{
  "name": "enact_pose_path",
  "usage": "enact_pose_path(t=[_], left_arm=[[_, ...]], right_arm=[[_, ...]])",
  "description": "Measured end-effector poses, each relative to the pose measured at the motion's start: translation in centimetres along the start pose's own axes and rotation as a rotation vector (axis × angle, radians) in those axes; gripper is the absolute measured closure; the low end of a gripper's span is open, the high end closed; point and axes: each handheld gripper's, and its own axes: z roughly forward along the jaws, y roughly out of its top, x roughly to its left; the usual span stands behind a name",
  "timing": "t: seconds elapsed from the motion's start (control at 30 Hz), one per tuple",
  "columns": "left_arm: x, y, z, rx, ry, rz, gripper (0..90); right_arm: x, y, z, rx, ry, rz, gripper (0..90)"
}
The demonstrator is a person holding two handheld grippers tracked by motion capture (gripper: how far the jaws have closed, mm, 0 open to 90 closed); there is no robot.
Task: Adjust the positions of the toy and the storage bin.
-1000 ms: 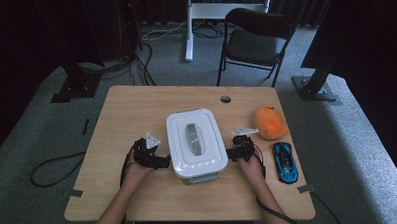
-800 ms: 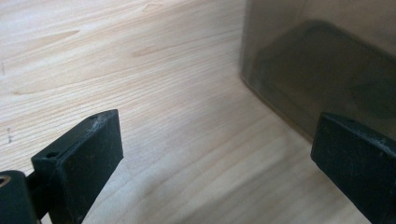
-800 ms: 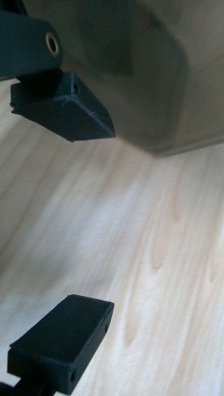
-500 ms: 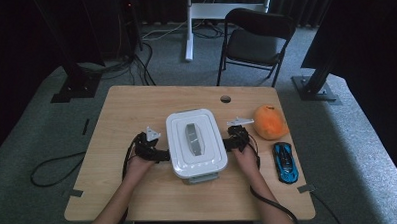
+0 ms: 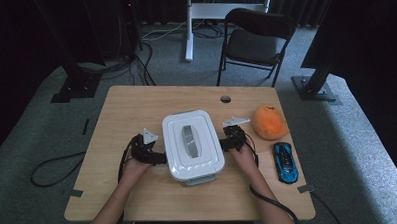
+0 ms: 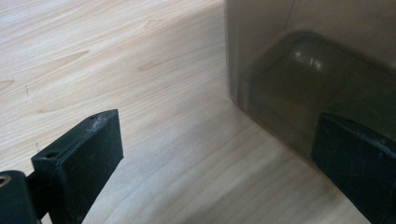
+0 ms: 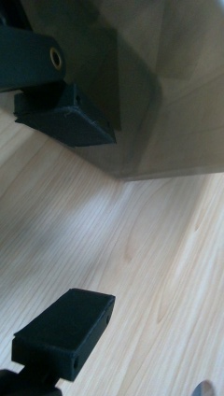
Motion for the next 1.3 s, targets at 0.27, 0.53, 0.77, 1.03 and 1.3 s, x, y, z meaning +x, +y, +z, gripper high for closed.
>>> enact_pose_path(t=[0.27,0.53,0.77,1.03,1.3], left_arm=[[-0.7,-1.0,-1.5,0.01,0.015,0.01,2.8],[-1.6,-2.2,-2.7,0.0,0.012,0.005,2.8],[-2.4,-2.9,-3.2,-0.006,-0.01,0.01,2.7],[-1.3,-4.3,-3.6,-0.051,-0.026,-0.028,2.4],[-1.7,-4.4,-2.4,-0.024,-0.061,-0.01,2.3]], right_arm=[[0.7,0.2,0.0,-0.004,0.048,-0.033,19.3],[1.1,0.4,-0.1,0.025,0.086,-0.065,19.3],[1.5,0.5,-0.7,0.038,0.071,-0.107,19.2],[1.4,-1.6,-3.0,-0.025,-0.039,-0.072,13.6],[1.5,-5.6,-4.8,0.039,-0.07,-0.065,13.6]])
